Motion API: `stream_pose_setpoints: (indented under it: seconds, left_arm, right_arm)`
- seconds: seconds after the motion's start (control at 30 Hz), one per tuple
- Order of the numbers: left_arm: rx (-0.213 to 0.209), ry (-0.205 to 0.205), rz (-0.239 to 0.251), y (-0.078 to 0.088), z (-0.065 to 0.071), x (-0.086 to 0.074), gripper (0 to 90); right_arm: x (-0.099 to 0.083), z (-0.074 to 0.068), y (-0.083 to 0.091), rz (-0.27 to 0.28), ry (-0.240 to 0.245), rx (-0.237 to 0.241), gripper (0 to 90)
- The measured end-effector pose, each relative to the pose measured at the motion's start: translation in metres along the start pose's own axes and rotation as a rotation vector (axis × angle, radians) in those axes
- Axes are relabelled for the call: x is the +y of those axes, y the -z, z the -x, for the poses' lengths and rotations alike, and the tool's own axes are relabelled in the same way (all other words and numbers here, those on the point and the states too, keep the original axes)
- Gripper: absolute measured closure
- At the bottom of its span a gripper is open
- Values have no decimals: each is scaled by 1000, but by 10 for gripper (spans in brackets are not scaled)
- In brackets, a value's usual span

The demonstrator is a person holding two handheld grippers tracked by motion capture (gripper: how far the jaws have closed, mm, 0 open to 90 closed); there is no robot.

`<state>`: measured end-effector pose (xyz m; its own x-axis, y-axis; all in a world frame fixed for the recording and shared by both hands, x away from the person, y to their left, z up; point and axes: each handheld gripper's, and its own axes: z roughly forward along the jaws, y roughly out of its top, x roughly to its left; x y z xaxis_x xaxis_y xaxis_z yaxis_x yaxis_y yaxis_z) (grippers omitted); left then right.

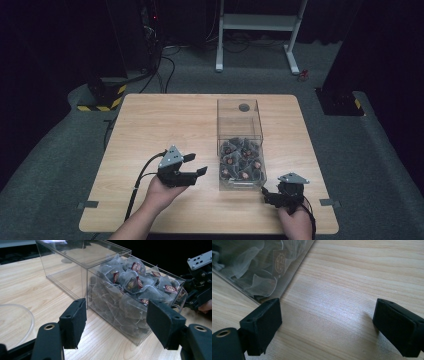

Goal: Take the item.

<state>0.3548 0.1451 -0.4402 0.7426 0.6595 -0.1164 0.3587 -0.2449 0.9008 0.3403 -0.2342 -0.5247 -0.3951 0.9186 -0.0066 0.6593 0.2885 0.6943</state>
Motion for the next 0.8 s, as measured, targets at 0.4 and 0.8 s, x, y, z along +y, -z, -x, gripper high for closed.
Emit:
stream_pose_setpoints:
  seconds: [0.4,0.8]
  left_arm:
    - [-26,-14,-8,-14,5,7,340]
    - [-48,-27,-13,-26,12,16,355]
  right_arm:
    - [0,0,0,0,-1,1,84]
    - [0,0,0,0,1,3,85]
